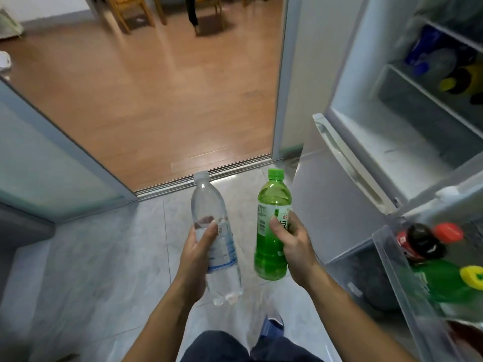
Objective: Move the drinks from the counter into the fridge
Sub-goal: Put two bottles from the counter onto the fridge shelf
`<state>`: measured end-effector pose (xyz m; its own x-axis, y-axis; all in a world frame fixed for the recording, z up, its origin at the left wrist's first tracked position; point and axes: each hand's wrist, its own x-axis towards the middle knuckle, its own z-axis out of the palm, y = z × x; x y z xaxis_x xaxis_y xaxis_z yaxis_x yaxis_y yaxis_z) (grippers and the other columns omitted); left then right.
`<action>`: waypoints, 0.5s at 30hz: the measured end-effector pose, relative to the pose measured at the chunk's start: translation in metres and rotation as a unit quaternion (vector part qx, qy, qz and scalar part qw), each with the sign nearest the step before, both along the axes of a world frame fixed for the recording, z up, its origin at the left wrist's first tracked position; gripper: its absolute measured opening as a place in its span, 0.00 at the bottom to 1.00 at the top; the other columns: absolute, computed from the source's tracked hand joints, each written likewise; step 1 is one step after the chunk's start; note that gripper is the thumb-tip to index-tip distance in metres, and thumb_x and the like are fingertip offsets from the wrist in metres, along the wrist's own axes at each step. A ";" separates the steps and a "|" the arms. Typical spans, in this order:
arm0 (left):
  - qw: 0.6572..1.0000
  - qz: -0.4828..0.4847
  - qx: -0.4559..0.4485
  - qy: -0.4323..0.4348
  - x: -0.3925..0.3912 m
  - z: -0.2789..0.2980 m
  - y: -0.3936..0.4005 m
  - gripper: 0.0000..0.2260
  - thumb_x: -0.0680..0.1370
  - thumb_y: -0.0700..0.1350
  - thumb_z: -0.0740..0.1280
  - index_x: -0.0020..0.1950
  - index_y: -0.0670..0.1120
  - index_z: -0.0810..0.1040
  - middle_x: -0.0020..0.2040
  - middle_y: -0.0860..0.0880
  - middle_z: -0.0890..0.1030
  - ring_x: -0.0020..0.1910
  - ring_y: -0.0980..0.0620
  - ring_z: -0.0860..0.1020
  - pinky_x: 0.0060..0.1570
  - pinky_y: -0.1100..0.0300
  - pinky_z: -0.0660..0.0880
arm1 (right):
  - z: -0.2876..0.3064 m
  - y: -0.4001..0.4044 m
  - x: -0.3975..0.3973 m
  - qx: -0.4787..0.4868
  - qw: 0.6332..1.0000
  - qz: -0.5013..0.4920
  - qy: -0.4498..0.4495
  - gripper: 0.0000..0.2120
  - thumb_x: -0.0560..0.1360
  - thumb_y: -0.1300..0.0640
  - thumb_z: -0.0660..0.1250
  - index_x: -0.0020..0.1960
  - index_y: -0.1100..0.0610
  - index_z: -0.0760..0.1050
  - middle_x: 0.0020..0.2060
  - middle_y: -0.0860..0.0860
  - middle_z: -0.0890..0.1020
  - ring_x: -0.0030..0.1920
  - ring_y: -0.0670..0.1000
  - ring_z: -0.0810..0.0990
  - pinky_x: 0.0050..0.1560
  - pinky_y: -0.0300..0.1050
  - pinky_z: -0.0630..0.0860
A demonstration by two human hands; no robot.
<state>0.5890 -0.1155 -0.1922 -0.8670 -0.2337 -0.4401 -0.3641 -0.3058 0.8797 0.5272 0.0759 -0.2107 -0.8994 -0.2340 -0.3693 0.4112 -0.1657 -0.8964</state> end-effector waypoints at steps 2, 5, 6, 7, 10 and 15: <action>1.000 -0.007 0.007 -0.001 -0.028 0.001 -0.003 0.24 0.73 0.57 0.69 0.66 0.50 0.71 0.53 0.42 0.82 0.48 0.45 0.83 0.44 0.52 0.80 | 0.001 -0.002 -0.023 -0.006 1.000 -0.020 -0.002 0.18 0.71 0.42 0.71 0.58 0.48 0.80 0.52 0.53 0.84 0.54 0.57 0.84 0.53 0.56 0.82; 1.000 -0.025 0.014 0.004 -0.073 -0.002 -0.010 0.21 0.74 0.55 0.67 0.65 0.49 0.73 0.52 0.41 0.83 0.47 0.44 0.83 0.44 0.51 0.80 | 0.003 -0.006 -0.054 -0.002 0.999 -0.054 0.003 0.19 0.71 0.43 0.71 0.58 0.51 0.79 0.51 0.55 0.84 0.53 0.59 0.83 0.52 0.55 0.82; 0.999 -0.033 0.020 0.005 -0.088 -0.002 -0.012 0.20 0.73 0.55 0.66 0.64 0.50 0.73 0.52 0.41 0.83 0.47 0.44 0.83 0.43 0.51 0.80 | 0.002 -0.008 -0.064 0.004 0.998 -0.063 0.002 0.18 0.71 0.44 0.71 0.58 0.50 0.80 0.51 0.54 0.84 0.53 0.58 0.84 0.51 0.54 0.82; 0.999 -0.041 0.028 0.007 -0.103 -0.003 -0.014 0.20 0.73 0.54 0.66 0.63 0.51 0.74 0.51 0.42 0.84 0.46 0.45 0.84 0.43 0.51 0.81 | 0.002 -0.010 -0.074 0.008 0.997 -0.073 0.002 0.18 0.71 0.44 0.70 0.58 0.49 0.80 0.51 0.54 0.84 0.52 0.57 0.84 0.50 0.52 0.82; 0.996 -0.080 0.042 0.018 -0.152 -0.005 -0.025 0.21 0.74 0.53 0.68 0.65 0.48 0.73 0.50 0.43 0.84 0.46 0.45 0.84 0.41 0.52 0.81 | 0.003 -0.017 -0.101 0.016 0.993 -0.116 0.013 0.18 0.70 0.42 0.72 0.57 0.48 0.81 0.51 0.53 0.85 0.51 0.55 0.85 0.47 0.48 0.82; 0.986 -0.152 0.066 0.010 -0.226 0.000 -0.049 0.27 0.70 0.57 0.73 0.65 0.49 0.73 0.50 0.41 0.84 0.44 0.43 0.85 0.40 0.50 0.81 | 0.013 -0.037 -0.140 0.039 0.974 -0.222 0.028 0.13 0.70 0.44 0.73 0.54 0.44 0.82 0.50 0.51 0.86 0.49 0.51 0.86 0.41 0.39 0.81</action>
